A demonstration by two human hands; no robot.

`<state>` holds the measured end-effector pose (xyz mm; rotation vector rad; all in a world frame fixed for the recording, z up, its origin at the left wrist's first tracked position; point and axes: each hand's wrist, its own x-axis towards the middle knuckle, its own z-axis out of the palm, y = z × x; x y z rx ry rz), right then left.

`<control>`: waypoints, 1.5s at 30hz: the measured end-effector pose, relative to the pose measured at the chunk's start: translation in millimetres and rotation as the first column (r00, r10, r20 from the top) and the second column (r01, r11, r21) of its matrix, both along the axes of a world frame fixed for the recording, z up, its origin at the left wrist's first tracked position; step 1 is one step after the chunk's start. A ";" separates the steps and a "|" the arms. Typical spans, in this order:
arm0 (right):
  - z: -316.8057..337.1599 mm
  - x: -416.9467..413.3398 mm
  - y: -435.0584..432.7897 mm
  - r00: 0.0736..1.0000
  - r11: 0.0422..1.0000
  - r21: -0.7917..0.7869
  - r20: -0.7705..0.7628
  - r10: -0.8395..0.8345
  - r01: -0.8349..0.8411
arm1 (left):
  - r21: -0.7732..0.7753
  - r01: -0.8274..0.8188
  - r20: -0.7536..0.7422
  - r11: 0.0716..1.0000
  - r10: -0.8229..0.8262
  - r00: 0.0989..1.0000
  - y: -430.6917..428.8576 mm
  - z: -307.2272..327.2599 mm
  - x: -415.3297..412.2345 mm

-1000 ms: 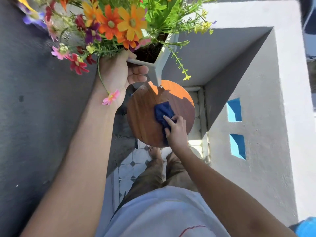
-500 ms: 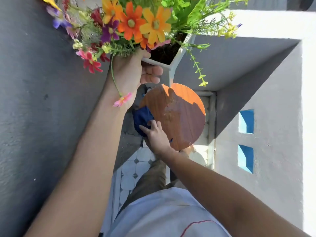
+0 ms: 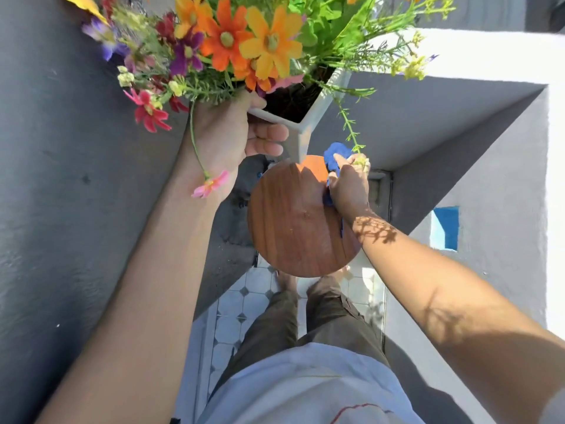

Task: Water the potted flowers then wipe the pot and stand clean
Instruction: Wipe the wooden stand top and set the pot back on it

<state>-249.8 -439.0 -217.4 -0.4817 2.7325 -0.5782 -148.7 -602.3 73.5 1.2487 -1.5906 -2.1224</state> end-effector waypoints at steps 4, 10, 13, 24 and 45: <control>20.7 46.2 -39.2 0.994 0.996 -0.028 0.069 0.082 -0.080 | 0.006 0.000 0.013 1.000 0.000 1.000 -1.8 -0.4 -3.9; 25.4 142.1 -65.0 0.804 0.815 -0.074 0.140 0.578 -0.574 | 0.005 0.010 0.028 1.000 -0.010 1.000 -2.9 -1.4 -7.6; 19.7 134.3 -61.8 0.787 0.795 -0.092 0.110 0.607 -0.600 | 0.029 0.028 0.031 0.999 -0.029 0.999 -4.7 -3.0 -6.0; 1.3 9.8 -23.7 0.987 0.989 -0.017 0.068 -0.144 0.145 | -0.036 0.006 0.031 0.999 -0.005 0.999 5.0 -12.7 -0.8; -3.1 43.3 72.3 0.996 0.997 -0.052 0.074 -0.047 0.051 | 0.035 -0.004 0.076 0.999 0.001 0.997 39.8 -48.3 20.0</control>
